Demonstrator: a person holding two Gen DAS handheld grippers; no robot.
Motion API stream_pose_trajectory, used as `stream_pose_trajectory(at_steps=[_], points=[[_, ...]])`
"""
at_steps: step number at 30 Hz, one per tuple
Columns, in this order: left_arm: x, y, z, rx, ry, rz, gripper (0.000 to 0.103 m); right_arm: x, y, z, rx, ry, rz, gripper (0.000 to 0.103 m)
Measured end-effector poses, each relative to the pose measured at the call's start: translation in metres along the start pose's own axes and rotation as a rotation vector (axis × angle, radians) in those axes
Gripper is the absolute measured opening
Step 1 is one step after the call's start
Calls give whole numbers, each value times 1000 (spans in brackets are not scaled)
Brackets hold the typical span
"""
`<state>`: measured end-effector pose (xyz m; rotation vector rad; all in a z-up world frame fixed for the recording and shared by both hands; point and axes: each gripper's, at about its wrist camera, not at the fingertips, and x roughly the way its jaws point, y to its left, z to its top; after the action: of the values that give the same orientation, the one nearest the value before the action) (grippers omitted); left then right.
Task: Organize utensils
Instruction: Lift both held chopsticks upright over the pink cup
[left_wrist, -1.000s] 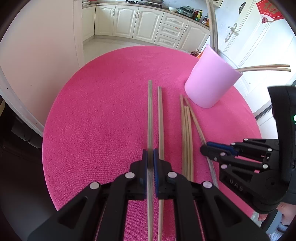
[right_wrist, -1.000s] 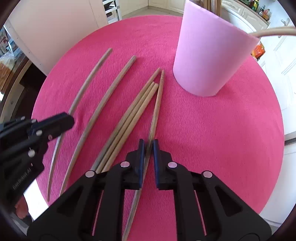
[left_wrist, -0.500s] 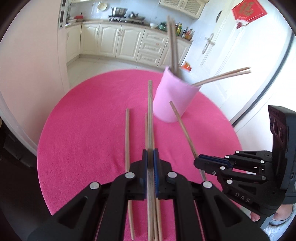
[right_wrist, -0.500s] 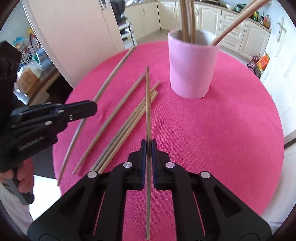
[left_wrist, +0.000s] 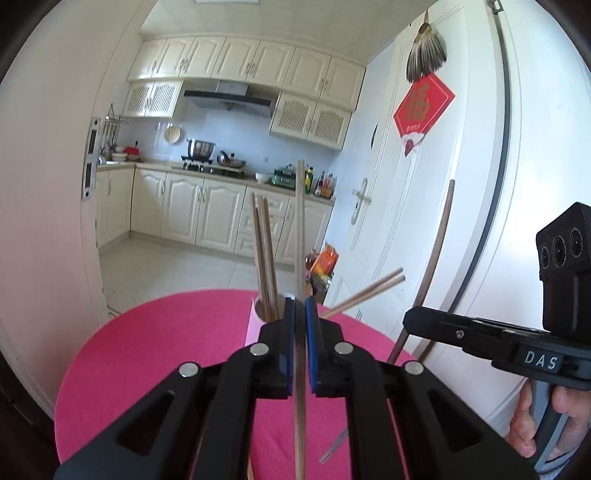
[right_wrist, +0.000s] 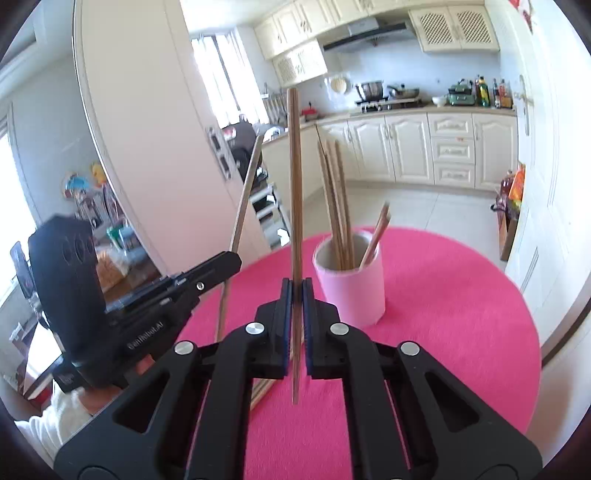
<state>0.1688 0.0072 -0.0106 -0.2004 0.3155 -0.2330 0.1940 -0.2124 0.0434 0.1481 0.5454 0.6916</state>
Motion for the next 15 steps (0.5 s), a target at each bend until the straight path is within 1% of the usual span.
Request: stream_pose_trajectory(at_steps=[6,8,12,15], points=[[14,-13,32,17,-192,30,6,1,-9,46,-25,-108,-2,6],[22,-17,40,28,-252,50,6,3,-12,57,-48,-144,-30,6],[44,-20,50,31,-317,74,6,14,-22,72,-60,-180,-54,6],[63,-20,53,31,-344,99,6,21,-33,81,-58,-207,-52,6]])
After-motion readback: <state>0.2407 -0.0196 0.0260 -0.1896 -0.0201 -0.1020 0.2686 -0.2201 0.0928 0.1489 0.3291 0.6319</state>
